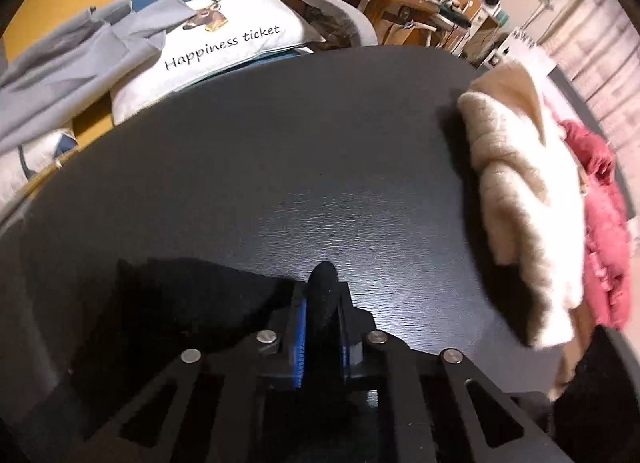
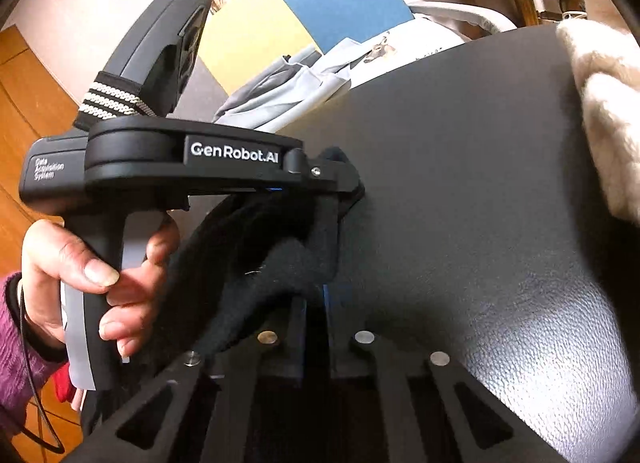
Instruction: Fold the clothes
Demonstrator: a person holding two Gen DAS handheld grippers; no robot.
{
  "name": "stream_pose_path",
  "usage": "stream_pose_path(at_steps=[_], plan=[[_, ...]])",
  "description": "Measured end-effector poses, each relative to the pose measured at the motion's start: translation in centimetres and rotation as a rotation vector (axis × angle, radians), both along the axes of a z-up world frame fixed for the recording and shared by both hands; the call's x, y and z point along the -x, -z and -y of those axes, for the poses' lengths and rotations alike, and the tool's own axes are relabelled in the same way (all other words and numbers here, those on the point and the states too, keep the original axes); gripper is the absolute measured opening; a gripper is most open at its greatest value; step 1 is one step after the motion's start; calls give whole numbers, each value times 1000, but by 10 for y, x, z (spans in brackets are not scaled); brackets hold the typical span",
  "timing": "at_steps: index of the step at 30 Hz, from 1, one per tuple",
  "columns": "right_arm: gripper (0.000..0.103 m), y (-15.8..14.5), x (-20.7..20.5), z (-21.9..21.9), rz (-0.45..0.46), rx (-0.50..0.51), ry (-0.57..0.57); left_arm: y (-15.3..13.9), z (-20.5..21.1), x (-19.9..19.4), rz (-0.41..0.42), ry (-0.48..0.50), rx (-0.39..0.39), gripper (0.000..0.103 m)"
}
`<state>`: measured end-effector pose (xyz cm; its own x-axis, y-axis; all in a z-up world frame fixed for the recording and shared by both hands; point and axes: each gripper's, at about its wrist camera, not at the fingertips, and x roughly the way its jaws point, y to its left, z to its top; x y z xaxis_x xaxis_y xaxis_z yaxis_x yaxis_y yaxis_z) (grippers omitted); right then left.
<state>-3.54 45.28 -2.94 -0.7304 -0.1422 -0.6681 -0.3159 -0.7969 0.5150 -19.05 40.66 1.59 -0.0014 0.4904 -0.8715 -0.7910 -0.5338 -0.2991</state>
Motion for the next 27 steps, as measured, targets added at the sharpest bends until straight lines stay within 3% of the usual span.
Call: stream_pose_path(at_steps=[4,7,10,13,15,18,23,27], plan=[[4,-3,-14,-5,3,0,57,-11,19,16,52,-89,-87,10],[4,-3,-19,-2,10,5,71,-7,31,28,94,-167,-100,8],[4,-2,-22,7,43,-49,70,1,38,39,115,-250,-113,6],[4,3,-24,11,70,-92,83,14,49,52,190,-344,-143,6],[8,1,-28,7,55,-68,84,15,65,56,211,-384,-165,6],[21,-1,-35,1,34,-31,85,7,118,53,170,-465,-197,10],[24,-18,-68,-15,-55,9,164,-6,207,49,99,-599,-250,21],[22,-26,-63,-7,-104,22,143,-17,278,45,42,-705,-292,40]])
